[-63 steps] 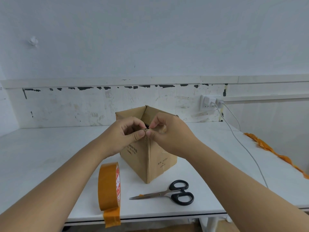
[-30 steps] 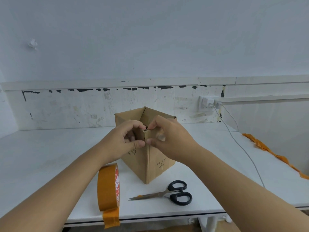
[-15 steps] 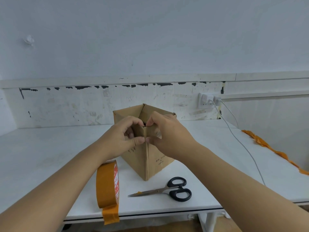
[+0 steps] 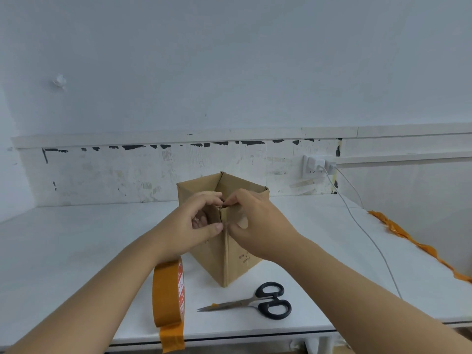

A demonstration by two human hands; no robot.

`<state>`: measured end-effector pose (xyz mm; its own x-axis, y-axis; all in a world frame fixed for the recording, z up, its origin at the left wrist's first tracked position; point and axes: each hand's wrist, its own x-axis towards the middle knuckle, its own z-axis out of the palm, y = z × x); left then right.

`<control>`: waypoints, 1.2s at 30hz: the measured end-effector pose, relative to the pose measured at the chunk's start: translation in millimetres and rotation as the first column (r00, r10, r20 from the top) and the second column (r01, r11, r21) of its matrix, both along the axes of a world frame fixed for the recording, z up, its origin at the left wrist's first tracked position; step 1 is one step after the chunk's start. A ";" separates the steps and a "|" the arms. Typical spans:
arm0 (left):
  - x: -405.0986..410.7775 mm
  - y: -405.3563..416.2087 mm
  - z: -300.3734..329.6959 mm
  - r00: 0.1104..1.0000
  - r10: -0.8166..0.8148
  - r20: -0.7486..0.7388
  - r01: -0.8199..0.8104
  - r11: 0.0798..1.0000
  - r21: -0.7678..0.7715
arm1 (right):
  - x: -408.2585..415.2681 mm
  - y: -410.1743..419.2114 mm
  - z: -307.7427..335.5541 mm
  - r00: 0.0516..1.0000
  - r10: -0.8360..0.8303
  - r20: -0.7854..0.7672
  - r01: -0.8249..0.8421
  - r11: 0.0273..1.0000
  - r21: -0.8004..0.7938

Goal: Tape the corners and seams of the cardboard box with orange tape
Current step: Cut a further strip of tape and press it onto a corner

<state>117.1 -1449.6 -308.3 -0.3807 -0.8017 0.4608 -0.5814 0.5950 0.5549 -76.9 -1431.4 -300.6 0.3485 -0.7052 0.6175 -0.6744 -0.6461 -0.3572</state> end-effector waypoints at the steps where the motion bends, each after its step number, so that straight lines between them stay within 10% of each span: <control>1: -0.4 3.1 -0.9 1.000 -0.002 -0.026 0.002 1.000 0.006 | -0.9 0.1 -0.9 1.000 -0.002 0.007 0.002 1.000 -0.001; 18: 39.0 113.7 -53.4 0.748 0.394 -0.534 -0.441 0.896 0.044 | 1.3 54.5 -43.9 0.990 0.069 0.123 -0.059 0.995 -0.077; 36: 1.7 84.7 -27.4 0.852 0.040 -0.522 -0.108 0.989 -0.101 | 74.6 64.9 -85.5 0.949 0.317 -0.001 -0.306 0.917 0.254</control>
